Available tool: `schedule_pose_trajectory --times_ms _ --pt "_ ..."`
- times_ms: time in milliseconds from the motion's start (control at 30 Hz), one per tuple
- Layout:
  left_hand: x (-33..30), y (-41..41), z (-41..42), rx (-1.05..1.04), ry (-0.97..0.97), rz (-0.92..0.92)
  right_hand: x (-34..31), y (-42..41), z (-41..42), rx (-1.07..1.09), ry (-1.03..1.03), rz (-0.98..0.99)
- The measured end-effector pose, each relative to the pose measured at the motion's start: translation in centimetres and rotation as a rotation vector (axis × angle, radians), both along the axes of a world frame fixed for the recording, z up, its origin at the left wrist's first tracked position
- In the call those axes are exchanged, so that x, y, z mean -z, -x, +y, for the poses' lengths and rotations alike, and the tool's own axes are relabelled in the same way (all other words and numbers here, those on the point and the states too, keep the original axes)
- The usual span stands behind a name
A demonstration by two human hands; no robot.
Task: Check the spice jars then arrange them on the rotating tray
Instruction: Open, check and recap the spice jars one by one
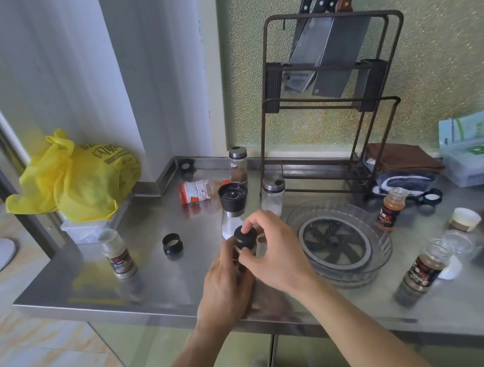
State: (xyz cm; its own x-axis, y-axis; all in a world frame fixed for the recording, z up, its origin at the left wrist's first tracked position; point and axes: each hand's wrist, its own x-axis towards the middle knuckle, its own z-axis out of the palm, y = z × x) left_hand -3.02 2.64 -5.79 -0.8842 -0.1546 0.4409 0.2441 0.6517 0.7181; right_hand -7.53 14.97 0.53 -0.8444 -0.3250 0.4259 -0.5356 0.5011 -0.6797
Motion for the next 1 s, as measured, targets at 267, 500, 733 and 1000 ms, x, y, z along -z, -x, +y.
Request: schedule_pose_trajectory --times_ms 267,500,733,1000 --pt "0.0 -0.1 0.1 0.008 -0.011 0.001 0.2 -0.3 0.0 0.052 -0.021 0.029" --pt "-0.1 -0.2 0.1 0.011 -0.028 -0.006 -0.1 -0.6 0.2 0.062 -0.060 0.017" --pt "0.1 -0.2 0.0 0.013 -0.063 -0.024 -0.5 -0.4 0.3 0.075 -0.116 0.021" --pt "0.2 -0.1 -0.1 -0.060 -0.130 -0.002 -1.0 -1.0 0.1 0.083 -0.150 0.050"
